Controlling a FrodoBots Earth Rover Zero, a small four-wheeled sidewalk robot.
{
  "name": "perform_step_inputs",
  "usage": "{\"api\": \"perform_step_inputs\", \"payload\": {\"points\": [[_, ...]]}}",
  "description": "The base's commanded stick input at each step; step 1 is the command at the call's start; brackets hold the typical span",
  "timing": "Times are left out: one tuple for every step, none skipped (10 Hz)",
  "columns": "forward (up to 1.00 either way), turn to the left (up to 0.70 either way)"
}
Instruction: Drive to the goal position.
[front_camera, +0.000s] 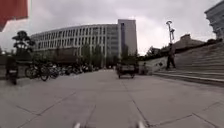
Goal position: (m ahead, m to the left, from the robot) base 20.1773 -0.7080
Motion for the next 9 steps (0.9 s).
{"api": "perform_step_inputs", "payload": {"points": [[0.69,0.00],[0.69,0.00],[0.69,0.00],[0.69,0.00],[0.69,0.00],[0.69,0.00],[0.69,0.00],[0.69,0.00],[0.69,0.00]]}}
